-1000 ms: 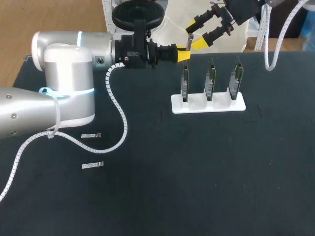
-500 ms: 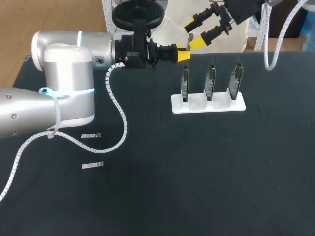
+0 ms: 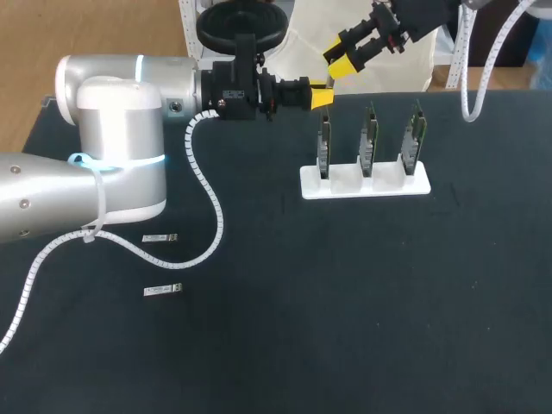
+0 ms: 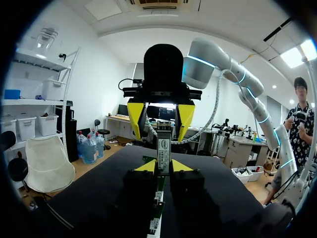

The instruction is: Pick up the optical module with the left hand, and insert it into the network port with the right hand.

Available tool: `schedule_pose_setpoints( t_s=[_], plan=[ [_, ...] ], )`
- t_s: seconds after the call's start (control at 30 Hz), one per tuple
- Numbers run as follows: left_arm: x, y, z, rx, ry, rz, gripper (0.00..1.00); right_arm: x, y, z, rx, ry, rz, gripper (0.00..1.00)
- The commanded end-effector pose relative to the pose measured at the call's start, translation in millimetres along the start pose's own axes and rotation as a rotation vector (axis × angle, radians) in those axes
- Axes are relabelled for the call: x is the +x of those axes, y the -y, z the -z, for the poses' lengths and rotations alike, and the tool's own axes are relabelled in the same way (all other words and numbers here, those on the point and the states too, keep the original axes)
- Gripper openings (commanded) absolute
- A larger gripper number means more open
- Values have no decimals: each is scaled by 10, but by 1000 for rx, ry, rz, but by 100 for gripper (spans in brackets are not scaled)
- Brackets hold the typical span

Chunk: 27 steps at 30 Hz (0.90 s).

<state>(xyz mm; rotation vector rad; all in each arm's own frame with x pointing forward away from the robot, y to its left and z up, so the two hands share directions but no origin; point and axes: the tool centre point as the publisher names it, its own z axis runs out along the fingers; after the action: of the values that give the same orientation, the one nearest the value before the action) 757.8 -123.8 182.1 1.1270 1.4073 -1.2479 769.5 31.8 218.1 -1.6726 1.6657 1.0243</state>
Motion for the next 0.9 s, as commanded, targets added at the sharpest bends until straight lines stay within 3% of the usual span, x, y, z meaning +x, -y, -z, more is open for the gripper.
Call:
schedule_pose_setpoints(
  t_s=[0.03,0.3,0.37,0.7,0.9],
  plan=[
    [8,23,5,-7,3,-2,0,-7,14,-4,-2,-4,3,0],
    [8,23,5,-7,3,-2,0,-14,24,0,-3,-9,8,0],
    [8,23,5,-7,3,-2,100,-15,24,1,-4,-10,9,0],
    [8,23,5,-7,3,-2,100,-11,20,29,0,-10,9,0],
    [10,61,100,-21,-56,-42,100,5,9,45,5,-10,6,0]
  ],
)
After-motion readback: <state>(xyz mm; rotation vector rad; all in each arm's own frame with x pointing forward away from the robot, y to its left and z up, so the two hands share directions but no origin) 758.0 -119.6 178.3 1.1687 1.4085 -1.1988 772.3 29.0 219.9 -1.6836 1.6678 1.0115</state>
